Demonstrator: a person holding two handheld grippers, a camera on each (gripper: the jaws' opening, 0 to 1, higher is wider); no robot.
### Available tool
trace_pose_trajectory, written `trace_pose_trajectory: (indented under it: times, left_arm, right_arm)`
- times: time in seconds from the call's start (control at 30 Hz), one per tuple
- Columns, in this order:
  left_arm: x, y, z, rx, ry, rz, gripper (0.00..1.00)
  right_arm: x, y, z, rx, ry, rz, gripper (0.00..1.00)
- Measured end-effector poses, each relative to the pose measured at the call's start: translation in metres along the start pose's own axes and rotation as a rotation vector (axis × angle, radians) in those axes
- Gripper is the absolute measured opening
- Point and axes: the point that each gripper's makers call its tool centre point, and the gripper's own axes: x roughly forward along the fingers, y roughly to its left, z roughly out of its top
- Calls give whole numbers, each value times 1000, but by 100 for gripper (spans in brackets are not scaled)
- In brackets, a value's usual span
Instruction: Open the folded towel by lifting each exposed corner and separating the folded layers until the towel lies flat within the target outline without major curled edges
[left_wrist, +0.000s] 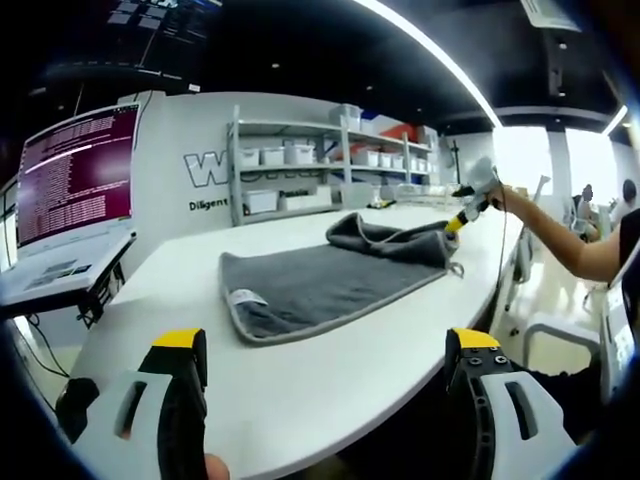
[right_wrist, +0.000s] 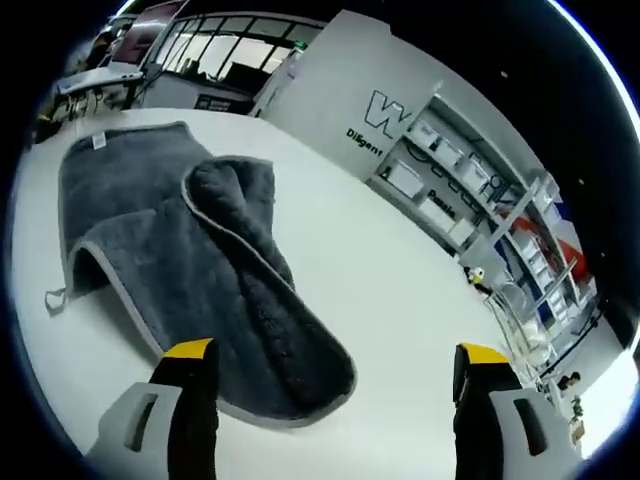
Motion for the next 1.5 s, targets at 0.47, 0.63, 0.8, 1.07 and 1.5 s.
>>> trace_pose_trajectory:
  times: [0.47, 0.63, 0.8, 1.07, 1.5]
  left_arm:
    - [-1, -1, 1, 6, -4, -8, 99]
    - [2, -4, 2, 15, -5, -21, 99]
    - [4, -6, 1, 21, 5, -34, 99]
    - [6, -9, 1, 26, 8, -50, 99]
    - [4, -9, 0, 23, 5, -51, 99]
  right_arm:
    - [38, 49, 86, -324, -187, 101, 64]
    - [49, 78, 99, -457, -230, 161, 50]
    - [54, 107, 104, -580, -260, 225, 27]
    - [67, 131, 97, -651, -224, 294, 19]
    - [100, 142, 83, -738, -128, 341, 9]
